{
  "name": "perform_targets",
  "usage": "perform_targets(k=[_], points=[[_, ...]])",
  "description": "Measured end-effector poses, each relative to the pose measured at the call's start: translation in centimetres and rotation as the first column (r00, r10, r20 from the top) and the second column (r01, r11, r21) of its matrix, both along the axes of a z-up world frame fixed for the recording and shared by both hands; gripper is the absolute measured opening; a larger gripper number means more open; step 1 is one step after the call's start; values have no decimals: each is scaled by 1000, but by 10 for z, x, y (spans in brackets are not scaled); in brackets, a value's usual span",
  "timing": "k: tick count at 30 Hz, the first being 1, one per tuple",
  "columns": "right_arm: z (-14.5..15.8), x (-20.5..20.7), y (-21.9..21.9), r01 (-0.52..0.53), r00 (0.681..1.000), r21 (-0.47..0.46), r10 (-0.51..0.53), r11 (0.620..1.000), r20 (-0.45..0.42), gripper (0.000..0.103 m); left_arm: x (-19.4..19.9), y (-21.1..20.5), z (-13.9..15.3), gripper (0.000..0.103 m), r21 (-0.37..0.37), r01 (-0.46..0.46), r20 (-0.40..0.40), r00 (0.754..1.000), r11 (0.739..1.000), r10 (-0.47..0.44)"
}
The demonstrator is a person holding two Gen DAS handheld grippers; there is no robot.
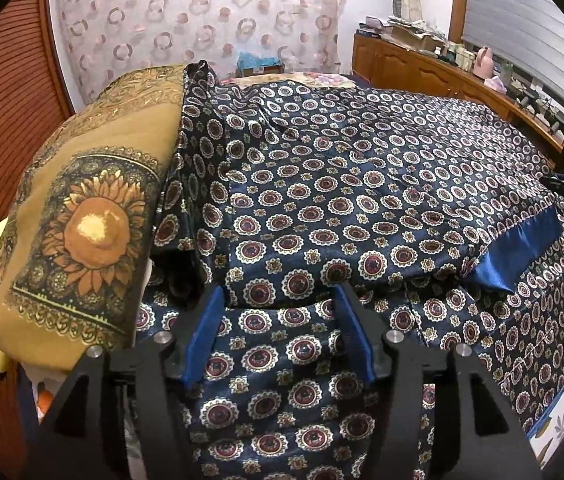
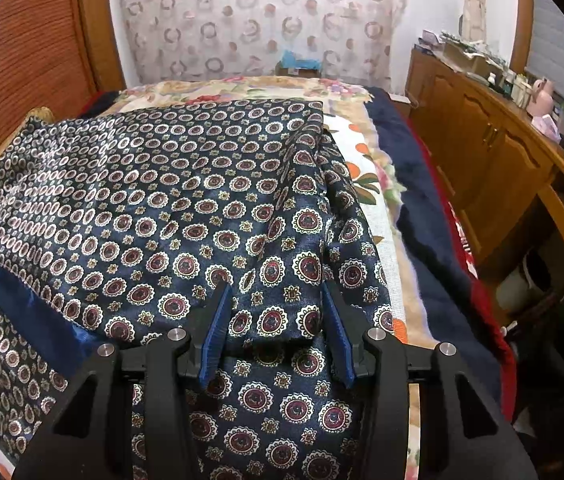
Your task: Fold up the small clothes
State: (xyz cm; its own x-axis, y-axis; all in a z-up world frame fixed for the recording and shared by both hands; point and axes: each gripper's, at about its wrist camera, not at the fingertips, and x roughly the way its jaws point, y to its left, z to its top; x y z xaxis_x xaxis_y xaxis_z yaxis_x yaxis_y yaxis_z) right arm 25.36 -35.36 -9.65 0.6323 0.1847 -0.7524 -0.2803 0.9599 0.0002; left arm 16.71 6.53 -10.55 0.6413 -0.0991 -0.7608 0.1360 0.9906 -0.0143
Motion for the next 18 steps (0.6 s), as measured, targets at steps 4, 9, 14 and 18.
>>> perform_targets(k=[4, 9, 14, 18], points=[[0, 0, 1, 0, 1000, -3, 0, 1000, 2, 46, 0, 0, 0, 58, -4, 1, -1, 1000, 1000, -1], [0, 0, 1, 0, 1000, -6, 0, 1000, 2, 46, -6, 0, 0, 58, -10, -18, -1, 1000, 1000, 18], [0, 0, 1, 0, 1000, -7, 0, 1000, 3, 46, -23, 11, 8, 58, -74, -70, 34, 997, 995, 73], [0, 0, 1, 0, 1000, -7, 0, 1000, 3, 46, -35, 24, 21, 56, -118, -123, 90, 987, 985, 134]])
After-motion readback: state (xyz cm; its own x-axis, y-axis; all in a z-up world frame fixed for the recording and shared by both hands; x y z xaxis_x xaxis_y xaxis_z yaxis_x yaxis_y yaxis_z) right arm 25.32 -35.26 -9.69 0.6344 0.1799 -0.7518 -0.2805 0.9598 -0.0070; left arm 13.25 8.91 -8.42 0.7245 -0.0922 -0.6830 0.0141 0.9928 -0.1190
